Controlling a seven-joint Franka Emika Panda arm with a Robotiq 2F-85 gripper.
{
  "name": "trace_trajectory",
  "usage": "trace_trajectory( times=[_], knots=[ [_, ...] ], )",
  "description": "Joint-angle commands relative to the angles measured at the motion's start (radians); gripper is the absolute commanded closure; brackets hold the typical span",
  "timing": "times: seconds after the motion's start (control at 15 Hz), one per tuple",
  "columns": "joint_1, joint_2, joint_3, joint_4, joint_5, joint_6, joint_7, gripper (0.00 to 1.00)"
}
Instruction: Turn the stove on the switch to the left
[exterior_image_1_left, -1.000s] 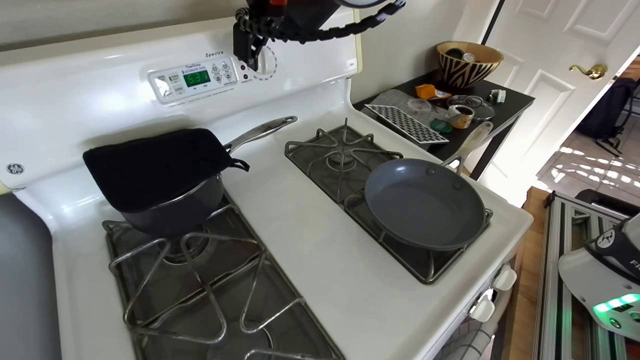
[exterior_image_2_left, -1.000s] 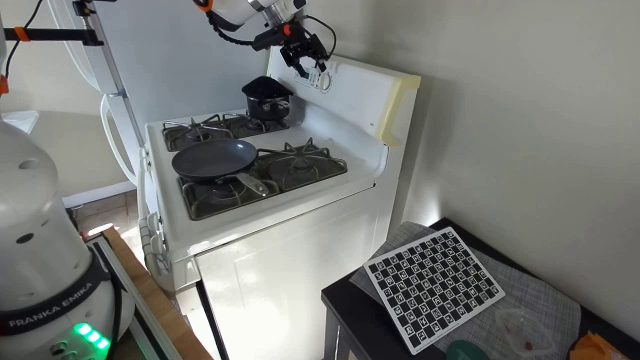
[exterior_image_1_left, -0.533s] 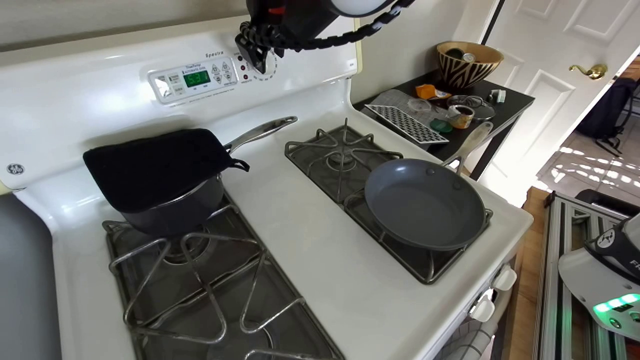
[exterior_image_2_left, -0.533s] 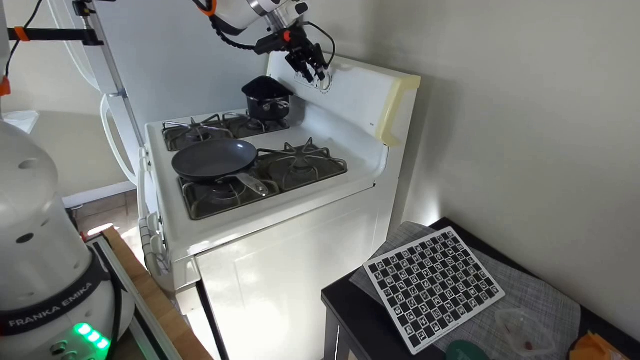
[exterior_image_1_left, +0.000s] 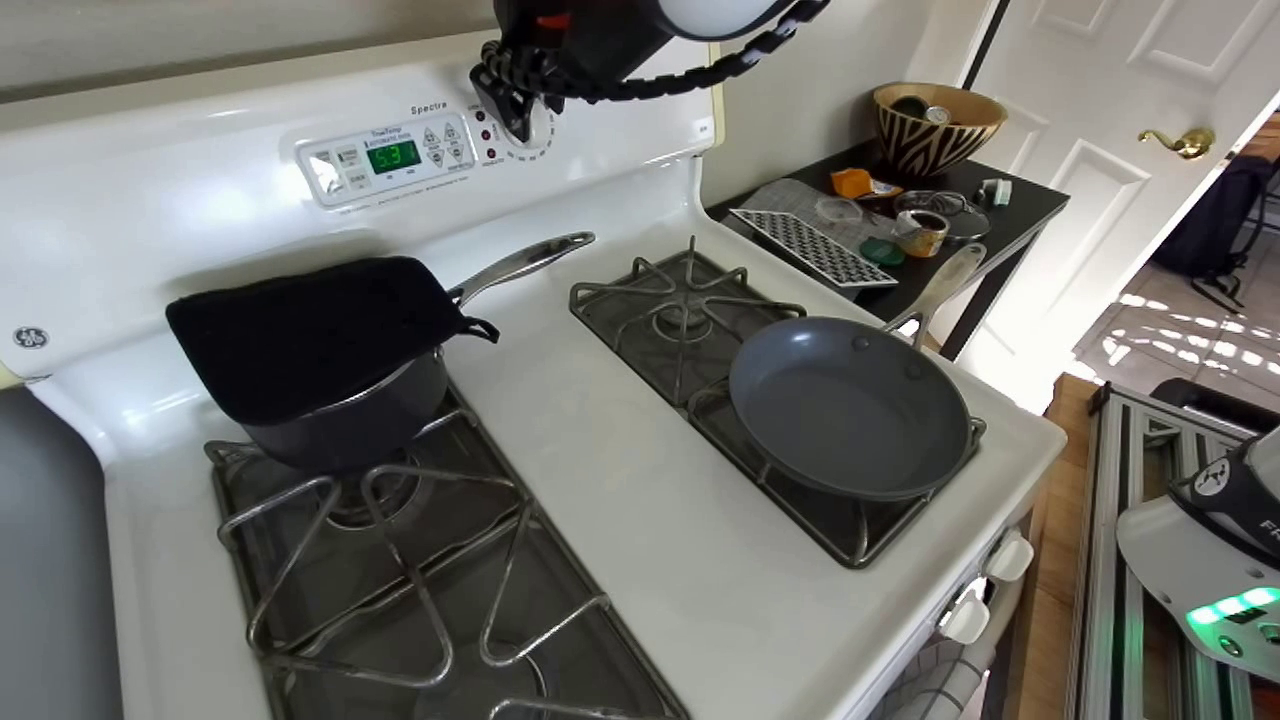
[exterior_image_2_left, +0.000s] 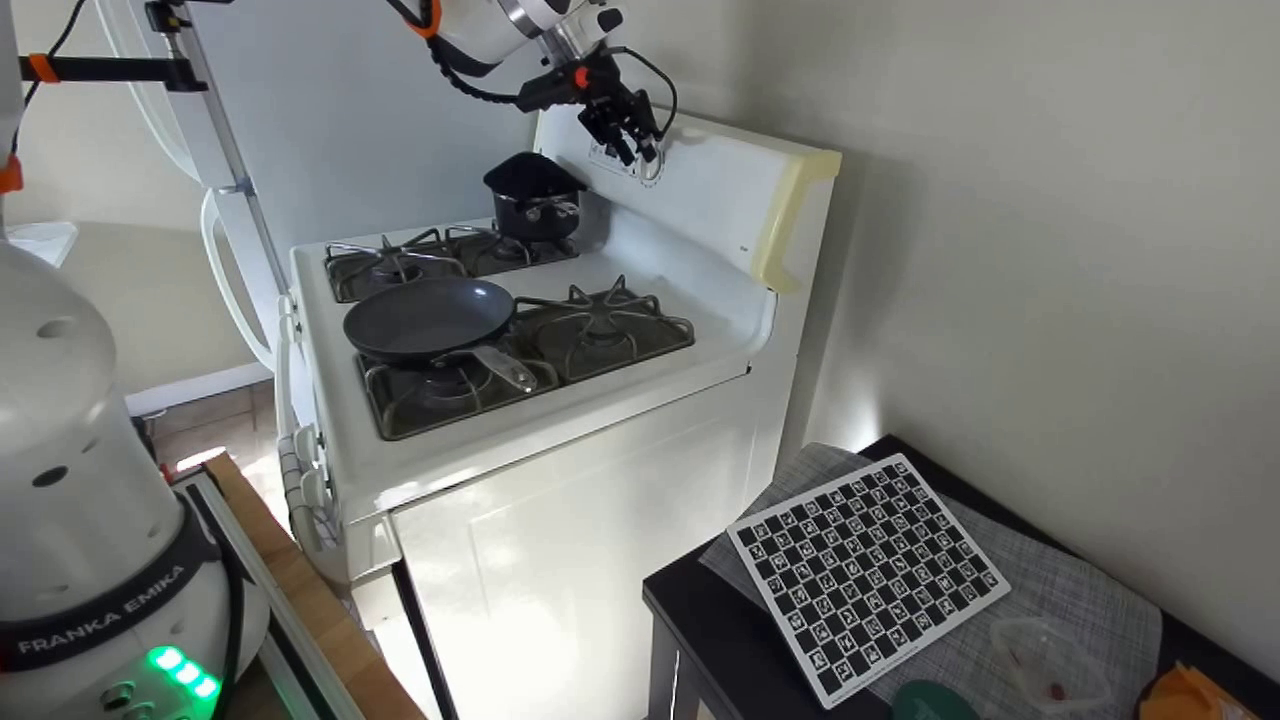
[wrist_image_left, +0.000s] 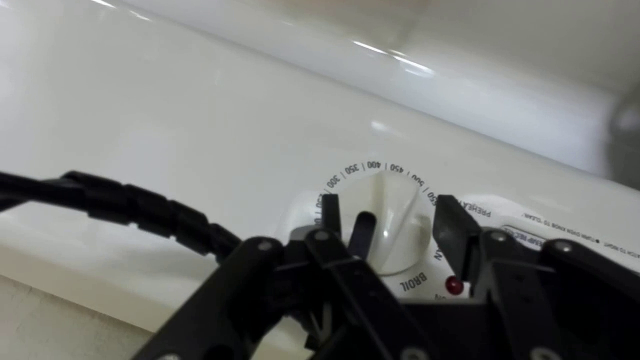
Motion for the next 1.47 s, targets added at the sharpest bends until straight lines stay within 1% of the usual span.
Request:
trace_trajectory(
  times=[0.0, 0.07, 0.13, 0.27, 0.4, 0.47, 0.6, 0.73, 1.0, 1.4],
  knots=[
    [0.004, 0.009, -0.012, 0.001, -0.004, 0.031, 0.023, 0.66],
    [0.004, 0.008, -0.014, 0.0, -0.004, 0.033, 0.025, 0.79],
    [0.004, 0.008, -0.015, 0.0, -0.004, 0.035, 0.025, 0.81],
    [0.004, 0.006, -0.016, -0.002, -0.003, 0.042, 0.026, 1.0],
    [0.005, 0.003, -0.016, -0.005, -0.005, 0.046, 0.032, 1.0],
    [0.004, 0.003, -0.016, -0.005, -0.005, 0.045, 0.033, 0.98],
    [0.004, 0.002, -0.016, -0.008, -0.006, 0.045, 0.042, 1.0],
    [0.003, 0.003, -0.013, -0.007, -0.005, 0.037, 0.03, 0.98],
    [0.009, 0.004, -0.01, 0.002, -0.022, -0.001, -0.028, 0.98],
    [0.02, 0.016, -0.002, 0.014, -0.051, -0.076, -0.179, 0.98]
  ],
)
